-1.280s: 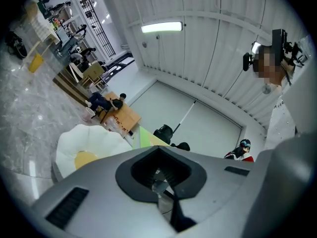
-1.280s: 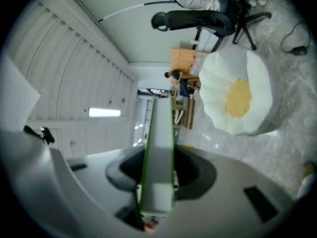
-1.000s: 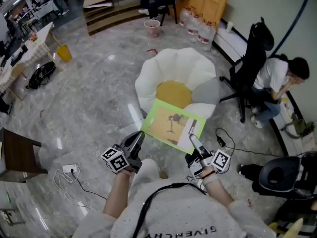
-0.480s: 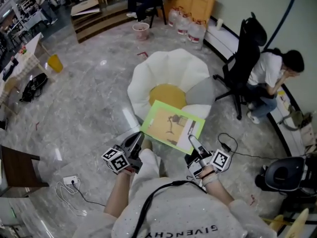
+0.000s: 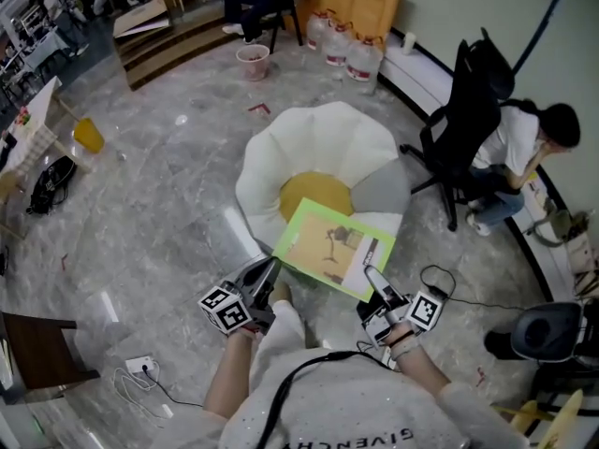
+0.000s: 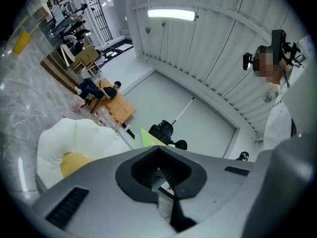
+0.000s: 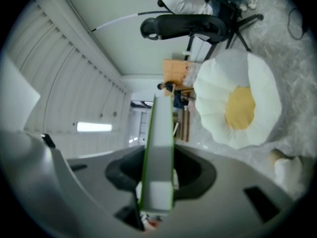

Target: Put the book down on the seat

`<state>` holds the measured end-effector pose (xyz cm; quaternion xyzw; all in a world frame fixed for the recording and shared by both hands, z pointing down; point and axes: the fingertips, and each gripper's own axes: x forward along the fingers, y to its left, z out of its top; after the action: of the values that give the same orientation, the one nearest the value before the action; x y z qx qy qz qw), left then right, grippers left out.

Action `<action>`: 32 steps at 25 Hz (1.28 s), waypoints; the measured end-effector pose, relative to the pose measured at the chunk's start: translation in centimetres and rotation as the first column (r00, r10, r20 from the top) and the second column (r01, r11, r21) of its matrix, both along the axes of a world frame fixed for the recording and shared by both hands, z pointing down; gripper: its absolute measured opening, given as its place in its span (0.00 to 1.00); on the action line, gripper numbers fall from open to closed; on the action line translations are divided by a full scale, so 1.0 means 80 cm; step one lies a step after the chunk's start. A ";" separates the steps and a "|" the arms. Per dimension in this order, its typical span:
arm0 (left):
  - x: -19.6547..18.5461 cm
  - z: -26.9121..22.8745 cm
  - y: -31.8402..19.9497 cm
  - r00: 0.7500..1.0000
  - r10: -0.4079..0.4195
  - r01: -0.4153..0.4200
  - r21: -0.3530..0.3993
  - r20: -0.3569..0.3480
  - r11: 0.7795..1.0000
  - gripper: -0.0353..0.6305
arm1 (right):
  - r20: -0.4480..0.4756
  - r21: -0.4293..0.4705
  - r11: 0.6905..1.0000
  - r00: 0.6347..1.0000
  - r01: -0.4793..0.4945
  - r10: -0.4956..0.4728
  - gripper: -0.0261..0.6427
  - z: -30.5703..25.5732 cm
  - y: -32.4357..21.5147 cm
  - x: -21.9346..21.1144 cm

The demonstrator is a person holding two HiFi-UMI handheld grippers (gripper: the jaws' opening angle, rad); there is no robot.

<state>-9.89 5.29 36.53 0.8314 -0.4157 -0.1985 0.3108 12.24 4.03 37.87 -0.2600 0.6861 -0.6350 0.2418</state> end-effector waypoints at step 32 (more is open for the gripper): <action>-0.094 0.129 -0.224 0.983 0.176 -0.183 -0.204 -0.051 0.962 0.09 | -0.113 -0.181 0.973 0.986 -0.143 0.124 0.27 0.123 -0.189 -0.120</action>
<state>-17.45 -12.63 46.84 0.8252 -0.3521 -0.1382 0.4194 2.68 -11.11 47.71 -0.3591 0.6154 -0.6652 0.2232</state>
